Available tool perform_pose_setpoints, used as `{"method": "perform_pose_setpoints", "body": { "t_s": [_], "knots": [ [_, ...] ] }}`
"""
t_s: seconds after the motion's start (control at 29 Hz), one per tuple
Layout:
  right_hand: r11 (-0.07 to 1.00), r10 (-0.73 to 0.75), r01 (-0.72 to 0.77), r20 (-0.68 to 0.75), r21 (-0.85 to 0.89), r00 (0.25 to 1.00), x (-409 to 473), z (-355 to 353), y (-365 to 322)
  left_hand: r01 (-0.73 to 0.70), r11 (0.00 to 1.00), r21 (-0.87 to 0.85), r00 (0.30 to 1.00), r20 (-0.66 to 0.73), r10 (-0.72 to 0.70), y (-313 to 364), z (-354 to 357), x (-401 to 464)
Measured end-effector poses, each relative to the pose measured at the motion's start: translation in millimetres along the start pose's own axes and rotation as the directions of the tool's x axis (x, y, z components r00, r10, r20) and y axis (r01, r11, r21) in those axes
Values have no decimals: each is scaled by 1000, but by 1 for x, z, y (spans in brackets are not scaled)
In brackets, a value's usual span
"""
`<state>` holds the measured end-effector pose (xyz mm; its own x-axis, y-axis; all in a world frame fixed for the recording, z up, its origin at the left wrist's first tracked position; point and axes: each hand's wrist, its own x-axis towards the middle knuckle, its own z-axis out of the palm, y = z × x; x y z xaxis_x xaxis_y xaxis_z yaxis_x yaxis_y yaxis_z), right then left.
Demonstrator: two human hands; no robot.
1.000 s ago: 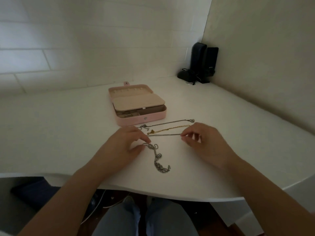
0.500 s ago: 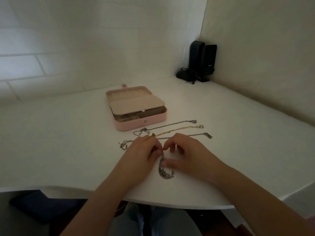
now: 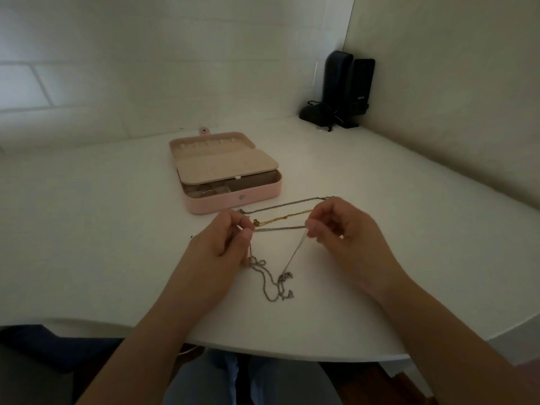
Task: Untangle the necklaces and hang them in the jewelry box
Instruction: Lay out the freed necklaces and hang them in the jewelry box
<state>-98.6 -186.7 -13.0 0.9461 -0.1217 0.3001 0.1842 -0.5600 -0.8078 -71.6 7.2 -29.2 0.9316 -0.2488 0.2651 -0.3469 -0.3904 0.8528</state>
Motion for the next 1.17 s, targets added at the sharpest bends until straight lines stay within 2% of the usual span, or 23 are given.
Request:
{"method": "perform_pose_setpoints", "body": {
  "t_s": [0.24,0.31,0.45,0.55,0.66,0.79,0.86,0.97,1.07,1.17],
  "knots": [
    [915,57,39,-225,400,973,3,-12,-3,-4,999,32,997,-79,6,6,-2,-4],
    [845,125,30,-252,535,959,4,-16,-4,-3,999,34,994,-107,6,7,-3,-4],
    [623,293,41,-281,782,914,7,-27,-5,32,994,109,989,-149,-16,5,-3,-5],
    [616,368,-10,-276,788,888,7,-30,-3,-17,959,283,995,-88,44,2,1,-6],
    [652,375,-46,-269,757,887,8,-28,-2,-153,894,421,988,45,148,-2,5,-6],
    [652,358,-22,-282,758,890,7,-28,-2,-339,831,442,930,292,224,1,6,-7],
    [658,368,9,-332,753,869,7,-30,-1,-411,793,450,891,380,246,6,7,-9],
    [675,422,43,-432,737,797,6,-36,2,-448,715,536,884,386,264,9,7,-13],
    [662,491,32,-466,748,736,6,-40,5,-400,737,546,911,326,253,7,3,-17],
    [644,507,30,-456,764,732,6,-40,6,-367,725,583,929,275,248,5,1,-21]
  ]
}}
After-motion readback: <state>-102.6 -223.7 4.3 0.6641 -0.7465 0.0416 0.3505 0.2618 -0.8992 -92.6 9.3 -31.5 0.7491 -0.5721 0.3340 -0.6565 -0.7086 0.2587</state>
